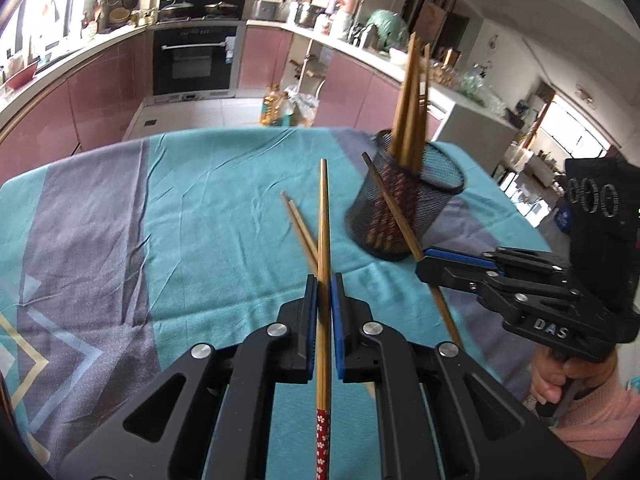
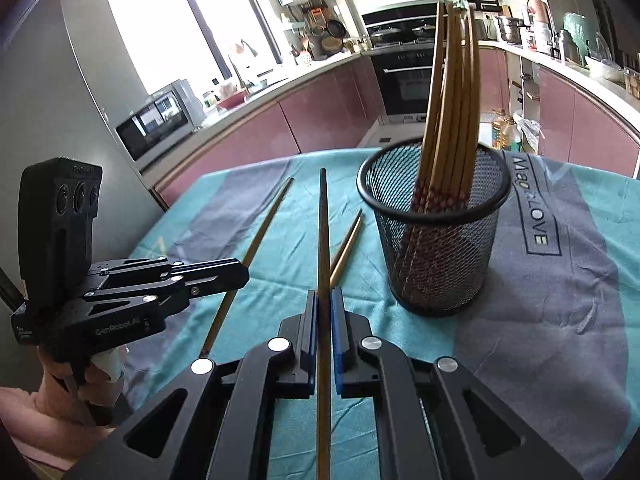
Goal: Organize utensils
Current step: 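Lift the left chopstick upright over the mesh cup while the right tool carries its own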
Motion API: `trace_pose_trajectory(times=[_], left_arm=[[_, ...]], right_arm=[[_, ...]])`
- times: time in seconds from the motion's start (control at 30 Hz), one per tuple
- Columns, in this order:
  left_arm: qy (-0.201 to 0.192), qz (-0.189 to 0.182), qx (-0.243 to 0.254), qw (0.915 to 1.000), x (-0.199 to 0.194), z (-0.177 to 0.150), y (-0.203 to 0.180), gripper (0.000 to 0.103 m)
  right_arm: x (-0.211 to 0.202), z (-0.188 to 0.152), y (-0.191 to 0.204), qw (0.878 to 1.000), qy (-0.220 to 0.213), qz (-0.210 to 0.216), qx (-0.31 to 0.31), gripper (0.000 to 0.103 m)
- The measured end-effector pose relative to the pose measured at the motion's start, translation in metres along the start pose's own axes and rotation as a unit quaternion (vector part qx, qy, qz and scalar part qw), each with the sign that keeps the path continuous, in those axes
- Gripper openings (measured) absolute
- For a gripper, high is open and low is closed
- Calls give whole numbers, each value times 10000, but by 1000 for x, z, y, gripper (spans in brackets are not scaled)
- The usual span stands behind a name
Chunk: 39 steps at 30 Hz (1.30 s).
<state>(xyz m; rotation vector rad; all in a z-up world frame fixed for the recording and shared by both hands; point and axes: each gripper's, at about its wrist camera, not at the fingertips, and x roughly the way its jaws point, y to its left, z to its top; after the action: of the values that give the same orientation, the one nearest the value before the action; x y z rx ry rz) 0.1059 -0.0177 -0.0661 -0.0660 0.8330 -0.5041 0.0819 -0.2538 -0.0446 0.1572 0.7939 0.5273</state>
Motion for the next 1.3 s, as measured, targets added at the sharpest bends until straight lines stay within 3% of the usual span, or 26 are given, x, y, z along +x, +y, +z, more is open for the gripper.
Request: trace_pose_trajectory(times=[0.43,0.8,1.3], left_arm=[[-371,-500,102,9980,-39,16,-15,7],[-662,-652,128,9956,-65,26,-22,7],[-814,-772,142,9936,-62,35,-24,7]], right_arm=[[-36,10,-12,9985,-496,132,164,6],[-56,16,-18,9965,-797,183,185,6],[-65,26,-15,9946,-1011,199,99,6]])
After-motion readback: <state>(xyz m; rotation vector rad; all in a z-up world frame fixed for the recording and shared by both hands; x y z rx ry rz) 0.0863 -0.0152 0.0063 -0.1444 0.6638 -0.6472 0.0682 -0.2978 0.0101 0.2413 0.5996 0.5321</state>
